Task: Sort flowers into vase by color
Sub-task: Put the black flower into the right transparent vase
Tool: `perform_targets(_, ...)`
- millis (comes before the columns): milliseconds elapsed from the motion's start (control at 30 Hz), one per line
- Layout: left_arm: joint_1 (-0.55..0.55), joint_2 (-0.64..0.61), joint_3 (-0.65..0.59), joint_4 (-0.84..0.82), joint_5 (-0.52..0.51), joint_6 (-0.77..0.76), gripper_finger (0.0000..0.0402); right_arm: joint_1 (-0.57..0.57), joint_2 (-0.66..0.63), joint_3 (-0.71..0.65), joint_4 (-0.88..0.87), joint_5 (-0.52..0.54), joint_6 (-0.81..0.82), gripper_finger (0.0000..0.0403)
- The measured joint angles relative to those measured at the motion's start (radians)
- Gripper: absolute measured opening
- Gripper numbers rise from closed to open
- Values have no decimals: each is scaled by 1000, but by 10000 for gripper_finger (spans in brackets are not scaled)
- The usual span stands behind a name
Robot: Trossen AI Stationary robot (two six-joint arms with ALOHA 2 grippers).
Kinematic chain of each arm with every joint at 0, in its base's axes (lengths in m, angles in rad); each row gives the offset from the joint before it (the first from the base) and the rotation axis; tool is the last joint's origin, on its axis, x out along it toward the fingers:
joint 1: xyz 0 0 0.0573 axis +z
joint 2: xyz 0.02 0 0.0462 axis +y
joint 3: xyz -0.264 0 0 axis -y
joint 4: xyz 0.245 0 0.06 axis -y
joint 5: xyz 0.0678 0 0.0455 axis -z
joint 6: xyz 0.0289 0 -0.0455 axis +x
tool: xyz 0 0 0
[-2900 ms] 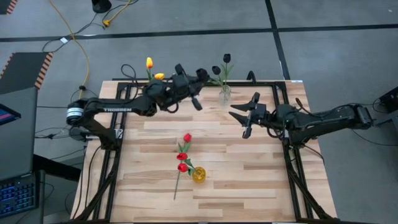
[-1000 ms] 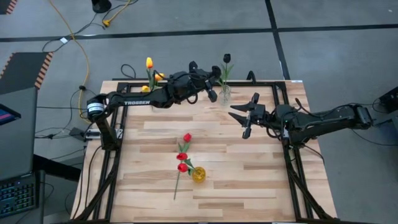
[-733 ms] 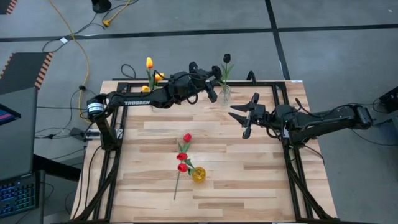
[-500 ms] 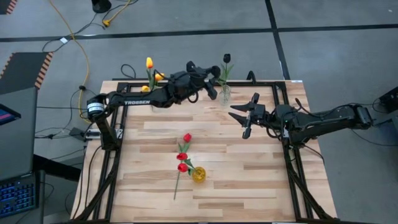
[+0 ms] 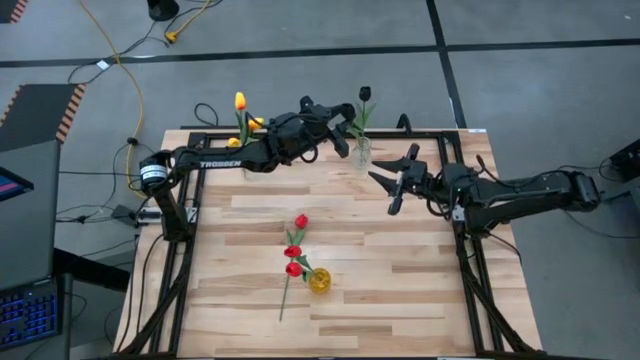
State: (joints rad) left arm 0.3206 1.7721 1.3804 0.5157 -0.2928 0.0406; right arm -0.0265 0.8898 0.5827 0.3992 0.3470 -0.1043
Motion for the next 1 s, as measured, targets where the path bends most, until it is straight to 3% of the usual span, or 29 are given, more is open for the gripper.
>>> perform_targets(333,0,126,72,47,-8,39,163,-27,0,0,8,0,1,157)
perform_targets(633,1,230,200,-103,-9,45,162,-27,0,0,-3,-1,0,157)
perform_targets(1000,-2,232,223,-178,-59,147,164,-27,0,0,-11,-3,0,157)
